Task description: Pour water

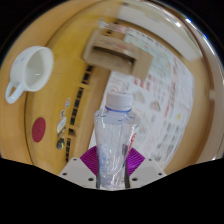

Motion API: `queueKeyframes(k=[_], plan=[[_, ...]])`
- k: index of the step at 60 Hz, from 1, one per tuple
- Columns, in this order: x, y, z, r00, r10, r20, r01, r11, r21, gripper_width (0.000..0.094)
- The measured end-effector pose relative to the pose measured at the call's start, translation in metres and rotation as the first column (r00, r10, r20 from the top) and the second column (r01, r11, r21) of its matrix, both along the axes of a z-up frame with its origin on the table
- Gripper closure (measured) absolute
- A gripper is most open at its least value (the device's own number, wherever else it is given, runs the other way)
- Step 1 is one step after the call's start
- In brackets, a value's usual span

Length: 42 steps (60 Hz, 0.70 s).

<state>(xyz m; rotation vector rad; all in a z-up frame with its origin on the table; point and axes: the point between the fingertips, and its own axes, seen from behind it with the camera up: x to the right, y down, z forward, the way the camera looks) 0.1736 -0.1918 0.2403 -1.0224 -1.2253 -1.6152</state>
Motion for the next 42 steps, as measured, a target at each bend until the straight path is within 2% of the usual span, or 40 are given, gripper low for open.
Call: queueKeyframes(k=[3,11,16,20,26,33,39,42], plan=[[-0.013,0.007,-0.022,0.995,0.035,0.096,-0.031,0.998,-0.049,0.0620],[-0.043,0.016,-0.055,0.946,0.091,0.311,-0.051,0.990,-0.134,0.0617],[-0.057,0.019,-0.073,0.912,0.120,0.392,-0.053,0.983,-0.177,0.0618],[-0.055,0.022,-0.083,0.898,0.115,0.424,-0.034,0.980,-0.194,0.0619],[-0.051,0.023,-0.085,0.913,0.096,0.397,-0.017,0.980,-0.198,0.0619],[-0.050,0.020,-0.067,0.937,0.088,0.337,-0.030,0.985,-0.173,0.0621],[-0.052,0.013,-0.033,0.981,0.099,0.168,-0.076,0.988,-0.138,0.0617],[-0.059,0.011,-0.015,0.990,0.137,0.033,-0.133,0.984,-0.119,0.0617]])
